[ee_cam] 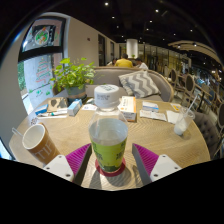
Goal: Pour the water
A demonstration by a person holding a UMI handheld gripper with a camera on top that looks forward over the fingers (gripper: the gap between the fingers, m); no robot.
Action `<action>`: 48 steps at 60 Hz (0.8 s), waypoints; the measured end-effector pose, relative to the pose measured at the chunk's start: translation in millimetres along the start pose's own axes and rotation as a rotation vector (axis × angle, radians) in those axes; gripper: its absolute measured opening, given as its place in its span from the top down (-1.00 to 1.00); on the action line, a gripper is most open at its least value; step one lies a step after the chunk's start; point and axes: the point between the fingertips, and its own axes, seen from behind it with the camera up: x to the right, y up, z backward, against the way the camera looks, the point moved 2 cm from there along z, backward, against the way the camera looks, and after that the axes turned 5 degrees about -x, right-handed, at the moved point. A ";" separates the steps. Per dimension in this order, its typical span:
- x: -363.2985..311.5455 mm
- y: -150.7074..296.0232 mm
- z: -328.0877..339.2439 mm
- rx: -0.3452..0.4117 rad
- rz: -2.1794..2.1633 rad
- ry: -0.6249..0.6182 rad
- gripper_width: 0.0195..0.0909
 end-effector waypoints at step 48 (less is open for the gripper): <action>-87.1 7.6 252.5 -0.106 -0.067 -0.174 -0.85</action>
